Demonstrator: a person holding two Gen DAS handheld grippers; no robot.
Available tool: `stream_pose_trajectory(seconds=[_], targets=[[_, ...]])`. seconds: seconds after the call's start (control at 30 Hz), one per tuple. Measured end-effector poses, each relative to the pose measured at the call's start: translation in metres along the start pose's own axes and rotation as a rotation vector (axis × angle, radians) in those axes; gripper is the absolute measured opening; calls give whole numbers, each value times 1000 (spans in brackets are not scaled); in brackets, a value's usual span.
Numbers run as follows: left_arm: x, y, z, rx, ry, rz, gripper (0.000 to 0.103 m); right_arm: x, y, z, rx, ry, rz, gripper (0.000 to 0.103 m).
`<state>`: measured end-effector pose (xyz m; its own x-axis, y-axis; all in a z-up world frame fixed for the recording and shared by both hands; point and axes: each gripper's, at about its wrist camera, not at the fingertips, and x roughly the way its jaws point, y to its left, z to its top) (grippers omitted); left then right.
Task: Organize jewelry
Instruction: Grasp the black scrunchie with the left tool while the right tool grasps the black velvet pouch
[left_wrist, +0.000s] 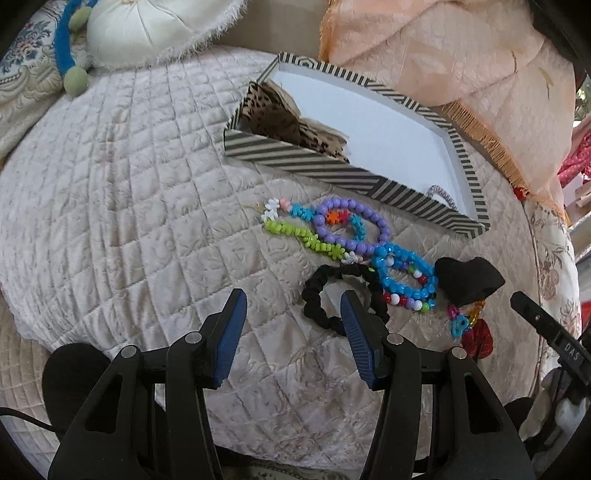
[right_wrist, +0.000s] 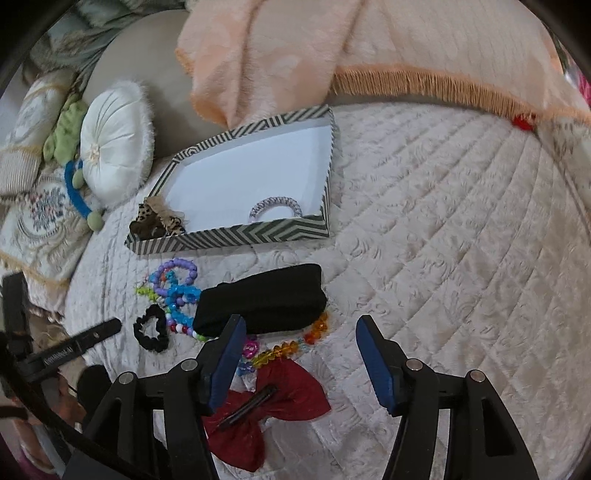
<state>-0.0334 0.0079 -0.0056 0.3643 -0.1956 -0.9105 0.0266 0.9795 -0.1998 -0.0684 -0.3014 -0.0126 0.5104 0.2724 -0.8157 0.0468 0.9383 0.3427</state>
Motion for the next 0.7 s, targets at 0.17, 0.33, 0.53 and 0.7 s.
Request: stream_pose_trajectory(seconds=[0.17, 0.33, 0.53, 0.7], targets=[[17, 1, 1, -24, 41, -12, 53, 18, -10, 10, 83, 17, 83, 61], [32, -6, 1, 8, 62, 19, 53, 39, -13, 20, 134, 43, 149, 62], [42, -15, 6, 27, 44, 49, 53, 54, -9, 20, 91, 45, 164, 39], [46, -18, 7, 48, -3, 64, 13, 45, -11, 15, 59, -3, 177, 21]])
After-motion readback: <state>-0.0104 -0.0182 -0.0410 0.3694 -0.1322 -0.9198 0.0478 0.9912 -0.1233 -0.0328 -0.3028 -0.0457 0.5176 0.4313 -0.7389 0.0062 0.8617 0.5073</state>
